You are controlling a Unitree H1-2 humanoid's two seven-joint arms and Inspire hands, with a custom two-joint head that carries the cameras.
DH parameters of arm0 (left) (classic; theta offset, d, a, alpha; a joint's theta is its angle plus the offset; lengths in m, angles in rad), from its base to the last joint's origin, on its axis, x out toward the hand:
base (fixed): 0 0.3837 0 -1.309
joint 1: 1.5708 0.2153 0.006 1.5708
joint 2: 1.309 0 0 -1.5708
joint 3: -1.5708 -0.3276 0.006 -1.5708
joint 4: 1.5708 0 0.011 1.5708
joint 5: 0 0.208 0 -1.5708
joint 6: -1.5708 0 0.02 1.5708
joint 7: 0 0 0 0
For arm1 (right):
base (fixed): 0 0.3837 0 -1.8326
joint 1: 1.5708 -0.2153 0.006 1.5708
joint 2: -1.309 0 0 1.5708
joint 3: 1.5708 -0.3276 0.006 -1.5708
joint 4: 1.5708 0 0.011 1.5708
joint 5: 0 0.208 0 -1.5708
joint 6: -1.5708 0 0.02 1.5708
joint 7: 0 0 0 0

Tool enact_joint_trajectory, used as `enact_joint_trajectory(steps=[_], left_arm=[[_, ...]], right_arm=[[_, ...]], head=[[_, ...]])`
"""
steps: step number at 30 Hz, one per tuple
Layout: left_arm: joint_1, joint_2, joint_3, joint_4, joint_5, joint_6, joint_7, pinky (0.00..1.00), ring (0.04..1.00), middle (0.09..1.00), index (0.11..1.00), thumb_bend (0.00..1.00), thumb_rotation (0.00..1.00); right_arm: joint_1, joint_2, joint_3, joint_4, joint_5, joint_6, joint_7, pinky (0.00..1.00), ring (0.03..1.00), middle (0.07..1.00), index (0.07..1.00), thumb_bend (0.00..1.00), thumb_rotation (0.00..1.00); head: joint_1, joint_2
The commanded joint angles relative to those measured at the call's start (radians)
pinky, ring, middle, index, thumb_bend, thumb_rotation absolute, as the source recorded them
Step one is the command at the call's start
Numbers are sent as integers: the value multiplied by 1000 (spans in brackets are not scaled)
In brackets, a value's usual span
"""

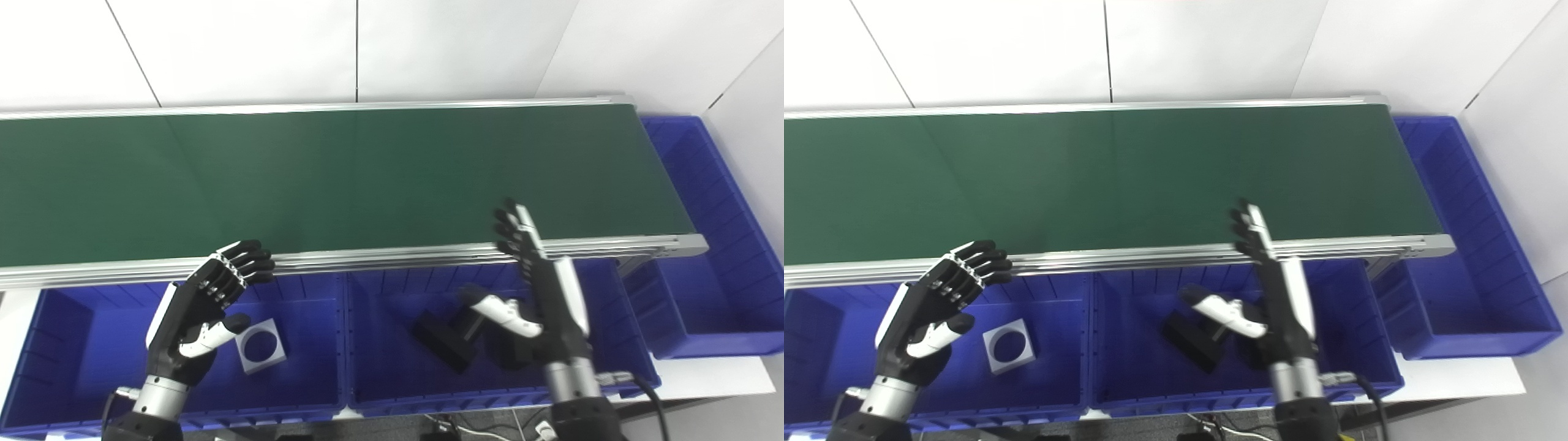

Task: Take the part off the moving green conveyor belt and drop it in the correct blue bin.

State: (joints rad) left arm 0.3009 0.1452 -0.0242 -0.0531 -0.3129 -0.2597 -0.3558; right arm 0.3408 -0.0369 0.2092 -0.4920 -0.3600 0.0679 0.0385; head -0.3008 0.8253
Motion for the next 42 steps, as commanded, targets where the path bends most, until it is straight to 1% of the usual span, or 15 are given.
enact_joint_trajectory(steps=[1, 9, 14, 16, 17, 18, 19, 20, 21, 22, 25, 27, 33, 37, 42], left_arm=[[2, -10, -5, -7, 16, -58, 0, 695, 731, 751, 761, 947, 422], [12, -35, -24, 12, 34, -94, -1, 710, 750, 771, 771, 927, 386], [19, -52, -36, 20, 63, -117, 9, 718, 759, 782, 782, 920, 377], [21, -57, -41, 20, 72, -121, 11, 724, 763, 786, 786, 923, 376], [23, -61, -45, 18, 82, -122, 15, 725, 764, 787, 786, 924, 376], [24, -64, -48, 16, 90, -122, 20, 725, 766, 790, 789, 927, 381], [26, -67, -52, 16, 102, -124, 25, 726, 767, 792, 790, 933, 383], [28, -70, -55, 16, 110, -125, 30, 727, 769, 794, 792, 940, 388], [30, -74, -59, 16, 118, -127, 34, 727, 769, 795, 792, 941, 389], [31, -76, -62, 16, 125, -129, 37, 726, 770, 797, 793, 942, 392], [37, -86, -73, 17, 139, -136, 47, 722, 772, 803, 795, 940, 392], [43, -93, -76, 12, 148, -133, 54, 723, 771, 803, 795, 943, 387], [57, -104, -88, 4, 177, -132, 70, 726, 772, 808, 802, 944, 404], [61, -107, -98, 2, 183, -131, 79, 728, 770, 804, 804, 935, 396], [63, -104, -108, 4, 179, -132, 85, 729, 773, 807, 806, 927, 385]], right_arm=[[-28, 13, 21, -20, 9, -11, 16, 809, 873, 897, 948, 852, 698], [-85, 20, 65, 56, 47, -51, 35, 794, 855, 880, 933, 818, 686], [-109, 20, 87, 120, 76, -74, 44, 773, 846, 876, 926, 799, 689], [-111, 19, 91, 139, 86, -88, 42, 764, 836, 872, 921, 780, 689], [-110, 20, 92, 149, 96, -95, 41, 763, 834, 870, 919, 775, 688], [-108, 24, 93, 158, 106, -94, 40, 759, 828, 863, 914, 762, 680], [-105, 28, 94, 171, 119, -96, 41, 755, 825, 858, 912, 753, 676], [-103, 29, 95, 179, 129, -98, 41, 751, 821, 852, 910, 734, 668], [-98, 31, 93, 195, 154, -107, 45, 750, 821, 852, 910, 732, 667], [-94, 31, 91, 206, 172, -115, 47, 751, 821, 849, 910, 714, 647], [-89, 22, 83, 246, 220, -162, 52, 743, 813, 841, 907, 692, 607], [-88, 11, 81, 271, 245, -180, 63, 731, 806, 839, 906, 692, 584], [-83, -31, 80, 316, 300, -211, 114, 754, 827, 857, 918, 746, 532], [-78, -50, 77, 326, 303, -231, 122, 781, 843, 868, 920, 771, 469], [-71, -65, 76, 333, 273, -275, 111, 786, 845, 868, 919, 767, 447]], head=[[9, -3], [86, -31], [155, -49], [183, -51], [214, -54], [214, -54], [245, -58], [250, -59], [276, -62], [280, -63], [331, -75], [344, -78], [388, -90], [401, -97], [400, -107]])
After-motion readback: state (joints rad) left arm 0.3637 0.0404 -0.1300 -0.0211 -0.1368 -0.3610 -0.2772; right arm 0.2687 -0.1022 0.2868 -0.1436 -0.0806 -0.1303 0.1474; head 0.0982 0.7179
